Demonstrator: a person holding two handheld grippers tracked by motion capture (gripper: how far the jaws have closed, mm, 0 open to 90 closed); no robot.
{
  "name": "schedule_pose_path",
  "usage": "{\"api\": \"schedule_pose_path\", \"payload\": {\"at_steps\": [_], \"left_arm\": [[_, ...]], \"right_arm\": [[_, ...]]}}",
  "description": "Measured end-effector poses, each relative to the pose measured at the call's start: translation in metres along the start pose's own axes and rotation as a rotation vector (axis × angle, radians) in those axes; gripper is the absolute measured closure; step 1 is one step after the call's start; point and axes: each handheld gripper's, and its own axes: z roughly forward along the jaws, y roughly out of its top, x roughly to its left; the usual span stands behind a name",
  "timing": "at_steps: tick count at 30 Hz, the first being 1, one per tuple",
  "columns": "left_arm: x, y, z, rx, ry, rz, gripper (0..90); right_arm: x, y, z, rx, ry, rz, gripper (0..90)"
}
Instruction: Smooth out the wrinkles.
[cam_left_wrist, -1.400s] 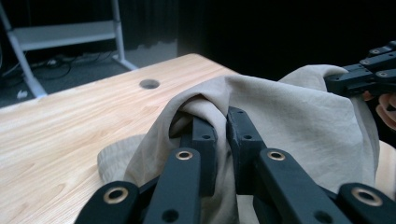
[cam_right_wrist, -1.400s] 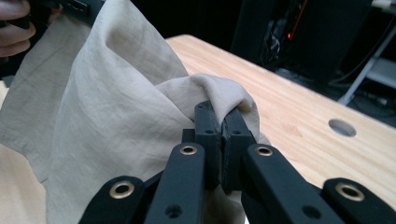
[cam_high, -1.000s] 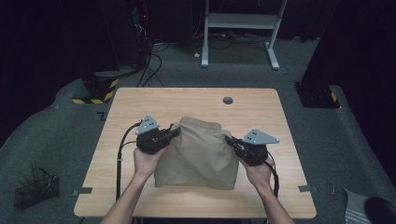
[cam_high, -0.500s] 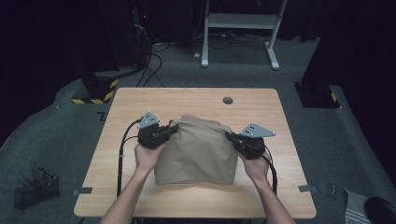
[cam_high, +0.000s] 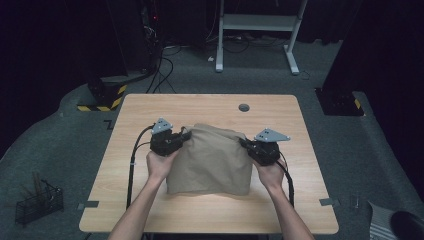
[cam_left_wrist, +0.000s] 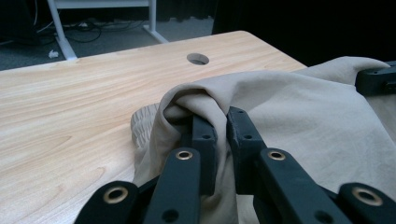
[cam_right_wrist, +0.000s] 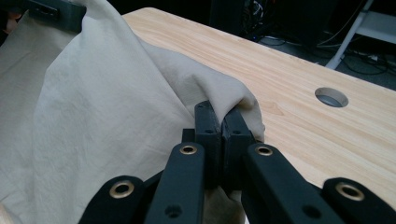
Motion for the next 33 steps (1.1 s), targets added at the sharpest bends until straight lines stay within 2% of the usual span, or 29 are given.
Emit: {"api": "schedule_pose_path", "payload": {"at_steps": [6,7,9,13,16,18,20,22,23,25,28,33], "left_arm": [[-0.011,0.002,-0.014,-0.023,-0.006,0.040,82.8],[-0.016,0.003,-0.020,-0.039,-0.011,0.056,82.8],[-0.028,0.003,-0.035,-0.073,-0.024,0.090,82.8],[-0.052,0.006,-0.067,-0.143,-0.057,0.123,82.9],[-0.071,0.013,-0.091,-0.187,-0.072,0.167,82.9],[-0.079,0.019,-0.100,-0.202,-0.079,0.187,82.9],[-0.079,0.026,-0.100,-0.213,-0.091,0.181,82.9],[-0.072,0.031,-0.091,-0.201,-0.087,0.154,82.9],[-0.063,0.032,-0.081,-0.179,-0.095,0.114,82.9],[-0.051,0.030,-0.063,-0.133,-0.084,0.079,82.9],[-0.039,0.021,-0.043,-0.071,-0.075,0.042,82.9],[-0.020,0.012,-0.018,-0.009,-0.053,-0.003,82.8]], "right_arm": [[0.007,-0.001,-0.010,-0.017,-0.005,-0.026,88.1],[0.008,-0.001,-0.013,-0.022,-0.007,-0.032,88.1],[0.015,-0.001,-0.025,-0.051,-0.002,-0.043,88.0],[0.041,-0.001,-0.066,-0.142,0.016,-0.101,88.1],[0.055,0.004,-0.091,-0.195,0.015,-0.143,88.1],[0.060,0.009,-0.104,-0.226,0.019,-0.155,88.1],[0.061,0.015,-0.110,-0.246,0.026,-0.154,88.1],[0.056,0.021,-0.106,-0.239,0.022,-0.151,88.1],[0.053,0.023,-0.101,-0.230,0.023,-0.141,88.0],[0.040,0.024,-0.082,-0.187,0.028,-0.109,88.1],[0.025,0.017,-0.055,-0.117,0.031,-0.063,88.1],[0.005,0.001,-0.023,-0.029,0.029,0.011,88.1]]}}
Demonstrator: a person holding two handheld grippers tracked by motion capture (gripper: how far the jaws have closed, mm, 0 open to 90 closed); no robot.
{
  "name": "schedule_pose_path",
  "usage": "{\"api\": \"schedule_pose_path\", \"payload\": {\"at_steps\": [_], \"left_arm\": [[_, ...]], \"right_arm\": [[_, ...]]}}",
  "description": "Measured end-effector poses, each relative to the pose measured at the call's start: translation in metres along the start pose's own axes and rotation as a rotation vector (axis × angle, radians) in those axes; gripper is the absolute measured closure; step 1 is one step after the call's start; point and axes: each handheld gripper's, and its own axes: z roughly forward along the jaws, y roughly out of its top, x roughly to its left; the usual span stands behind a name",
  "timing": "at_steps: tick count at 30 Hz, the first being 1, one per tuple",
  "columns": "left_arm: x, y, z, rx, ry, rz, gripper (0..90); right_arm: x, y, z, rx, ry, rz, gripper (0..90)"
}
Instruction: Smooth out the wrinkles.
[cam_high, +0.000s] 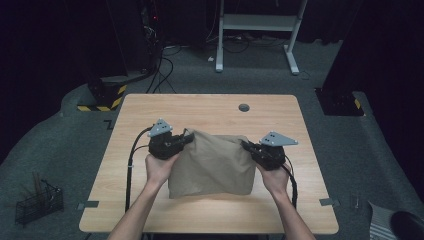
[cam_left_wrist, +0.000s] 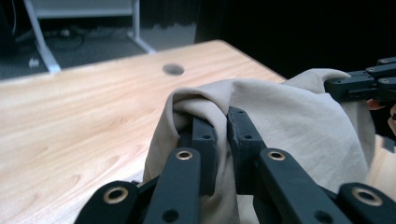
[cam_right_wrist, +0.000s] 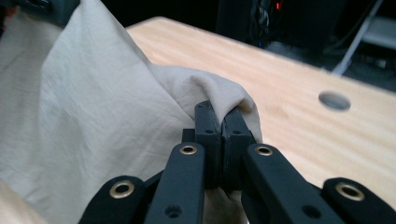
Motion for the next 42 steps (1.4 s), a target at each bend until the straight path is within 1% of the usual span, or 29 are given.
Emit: {"api": "schedule_pose_path", "payload": {"at_steps": [3,4,5,7,9,12,17,20,22,25,26,27,29,35,42], "left_arm": [[0.008,-0.003,0.013,0.031,0.011,-0.013,82.9],[0.012,-0.004,0.018,0.040,0.014,-0.027,82.8],[0.014,-0.005,0.021,0.046,0.017,-0.032,82.9],[0.018,-0.007,0.025,0.056,0.024,-0.035,82.8],[0.023,-0.009,0.030,0.070,0.031,-0.049,82.9],[0.029,-0.012,0.038,0.089,0.044,-0.053,82.8],[0.036,-0.017,0.046,0.106,0.053,-0.077,82.8],[0.040,-0.020,0.051,0.117,0.058,-0.082,82.8],[0.043,-0.022,0.053,0.126,0.059,-0.079,82.7],[0.046,-0.024,0.057,0.140,0.063,-0.085,82.7],[0.048,-0.025,0.059,0.147,0.065,-0.081,82.6],[0.048,-0.026,0.060,0.149,0.068,-0.087,82.6],[0.050,-0.028,0.063,0.154,0.071,-0.078,82.5],[0.055,-0.032,0.069,0.167,0.076,-0.093,81.8],[0.059,-0.037,0.076,0.186,0.089,-0.088,81.1]], "right_arm": [[-0.008,-0.005,0.013,0.035,-0.009,0.019,88.1],[-0.010,-0.005,0.016,0.040,-0.008,0.025,88.1],[-0.012,-0.006,0.021,0.051,-0.010,0.027,88.1],[-0.016,-0.008,0.027,0.063,-0.012,0.040,88.1],[-0.019,-0.009,0.033,0.076,-0.018,0.045,88.1],[-0.023,-0.011,0.041,0.095,-0.023,0.055,88.0],[-0.028,-0.016,0.054,0.115,-0.029,0.074,88.0],[-0.031,-0.018,0.060,0.123,-0.033,0.082,88.0],[-0.033,-0.020,0.064,0.131,-0.032,0.089,88.0],[-0.036,-0.023,0.069,0.141,-0.031,0.106,87.9],[-0.036,-0.024,0.071,0.144,-0.033,0.107,87.9],[-0.037,-0.025,0.073,0.146,-0.033,0.110,87.9],[-0.038,-0.027,0.075,0.152,-0.035,0.116,87.8],[-0.042,-0.031,0.084,0.164,-0.037,0.128,87.6],[-0.045,-0.038,0.093,0.187,-0.036,0.154,87.4]]}}
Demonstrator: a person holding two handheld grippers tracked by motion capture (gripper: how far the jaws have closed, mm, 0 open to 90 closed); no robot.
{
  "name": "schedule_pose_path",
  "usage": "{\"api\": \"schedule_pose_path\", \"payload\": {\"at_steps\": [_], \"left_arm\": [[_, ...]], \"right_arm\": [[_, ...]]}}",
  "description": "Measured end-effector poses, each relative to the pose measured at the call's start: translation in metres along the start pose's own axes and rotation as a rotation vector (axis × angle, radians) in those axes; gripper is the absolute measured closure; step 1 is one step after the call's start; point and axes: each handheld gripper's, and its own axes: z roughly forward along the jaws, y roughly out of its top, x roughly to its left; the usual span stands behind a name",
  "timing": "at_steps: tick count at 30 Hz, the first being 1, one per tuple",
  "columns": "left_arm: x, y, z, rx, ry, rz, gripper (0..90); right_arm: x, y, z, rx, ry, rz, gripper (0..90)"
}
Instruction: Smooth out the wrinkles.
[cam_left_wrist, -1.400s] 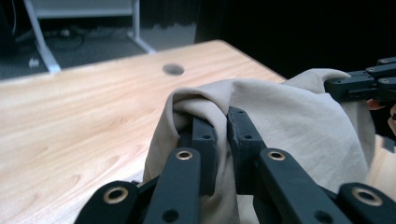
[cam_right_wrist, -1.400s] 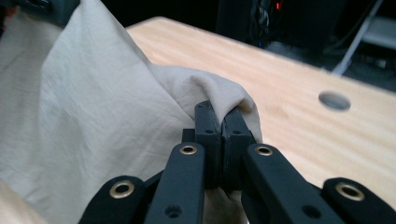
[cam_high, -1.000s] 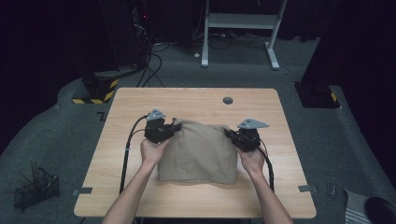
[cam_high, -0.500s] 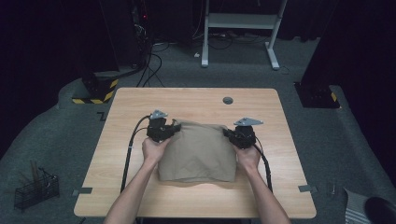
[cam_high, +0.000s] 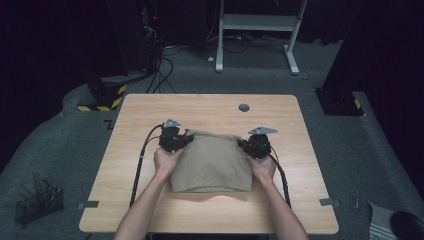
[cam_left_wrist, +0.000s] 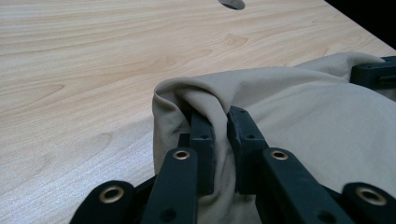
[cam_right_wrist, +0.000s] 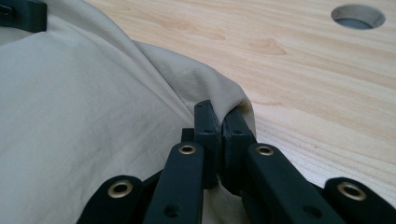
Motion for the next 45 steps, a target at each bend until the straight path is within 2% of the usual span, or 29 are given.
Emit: {"api": "schedule_pose_path", "payload": {"at_steps": [7,16,20,23,27,32,35,37,41,43,45], "left_arm": [[0.005,-0.006,0.008,0.011,0.016,-0.006,80.1],[0.008,-0.012,0.014,0.013,0.029,-0.010,79.1],[0.008,-0.011,0.012,0.010,0.040,-0.009,73.8],[0.007,-0.009,0.007,0.006,0.042,0.000,62.7],[0.001,-0.004,-0.007,-0.030,0.059,0.042,48.5],[-0.006,0.001,-0.027,-0.070,0.088,0.080,35.7],[-0.013,0.004,-0.036,-0.100,0.070,0.108,33.1],[-0.019,0.005,-0.038,-0.118,0.049,0.123,32.2],[-0.035,0.007,-0.027,-0.092,-0.009,0.191,31.1],[-0.039,0.005,-0.019,-0.075,-0.018,0.207,31.1],[-0.039,0.002,-0.010,-0.043,-0.012,0.211,31.1]], "right_arm": [[-0.002,-0.004,0.010,0.027,-0.010,0.011,87.3],[0.000,-0.008,0.017,0.052,-0.021,-0.001,86.9],[0.001,-0.009,0.019,0.052,-0.034,0.007,83.8],[0.003,-0.007,0.018,0.051,-0.045,0.006,74.0],[0.003,-0.007,0.008,0.031,-0.058,0.017,57.7],[0.002,-0.006,-0.011,-0.022,-0.071,0.033,47.7],[0.003,-0.005,-0.023,-0.062,-0.078,0.035,44.9],[0.005,-0.003,-0.028,-0.088,-0.065,0.029,44.6],[0.023,0.002,-0.030,-0.130,-0.010,-0.015,45.2],[0.032,0.003,-0.024,-0.131,0.029,-0.022,44.9],[0.040,0.003,-0.015,-0.114,0.043,-0.035,44.5]]}}
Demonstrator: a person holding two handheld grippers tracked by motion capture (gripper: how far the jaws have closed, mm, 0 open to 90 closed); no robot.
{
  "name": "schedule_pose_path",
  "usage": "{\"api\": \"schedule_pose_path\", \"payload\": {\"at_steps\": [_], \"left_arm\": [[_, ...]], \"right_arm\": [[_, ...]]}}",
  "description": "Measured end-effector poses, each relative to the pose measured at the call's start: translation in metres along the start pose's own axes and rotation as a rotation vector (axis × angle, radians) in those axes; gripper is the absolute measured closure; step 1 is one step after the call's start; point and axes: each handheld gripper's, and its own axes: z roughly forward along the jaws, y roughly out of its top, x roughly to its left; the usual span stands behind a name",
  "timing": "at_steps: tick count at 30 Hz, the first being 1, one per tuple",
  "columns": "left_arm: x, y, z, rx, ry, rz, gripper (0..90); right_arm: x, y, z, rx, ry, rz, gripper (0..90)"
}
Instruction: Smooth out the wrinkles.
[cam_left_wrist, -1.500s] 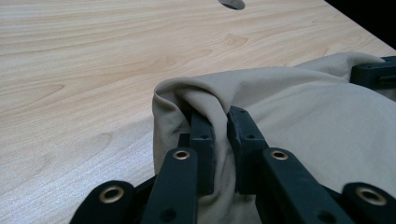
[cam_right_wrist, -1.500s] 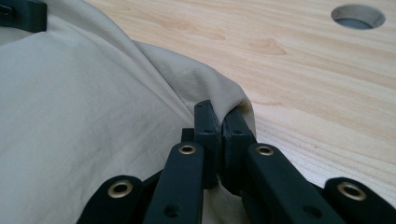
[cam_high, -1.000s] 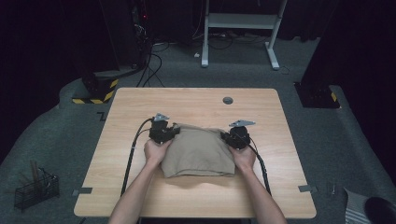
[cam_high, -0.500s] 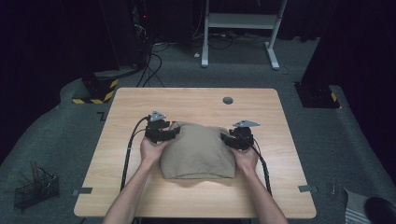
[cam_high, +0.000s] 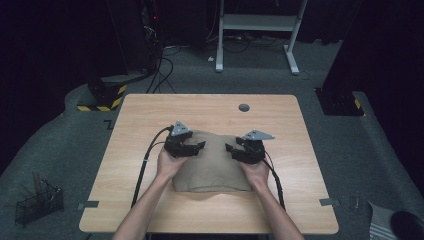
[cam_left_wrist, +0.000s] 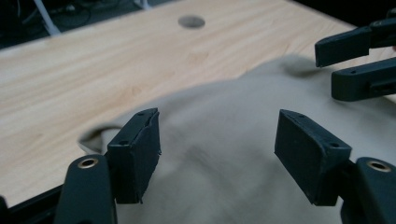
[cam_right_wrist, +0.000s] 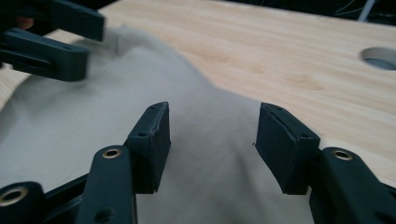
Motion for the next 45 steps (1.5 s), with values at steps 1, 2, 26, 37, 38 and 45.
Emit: {"api": "schedule_pose_path", "payload": {"at_steps": [1,2,26,37,38,45], "left_arm": [[0.002,-0.004,0.005,0.023,0.003,-0.003,31.1],[0.005,-0.008,0.008,0.038,0.004,-0.012,31.1],[0.004,-0.029,-0.022,0.017,0.022,0.011,28.0],[0.000,-0.069,-0.025,0.082,0.040,-0.017,26.3],[0.003,-0.071,-0.022,0.095,0.039,-0.022,26.1],[0.015,-0.072,-0.019,0.095,0.041,-0.079,22.6]], "right_arm": [[0.002,-0.001,0.004,0.010,-0.001,-0.006,44.0],[0.003,-0.004,0.011,0.030,-0.007,-0.009,43.0],[0.002,-0.016,-0.002,0.022,-0.047,-0.043,32.7],[0.010,-0.050,-0.009,0.095,-0.029,-0.037,32.3],[0.008,-0.053,-0.005,0.105,-0.030,-0.046,31.7],[0.007,-0.052,0.001,0.120,-0.042,-0.056,31.6]]}}
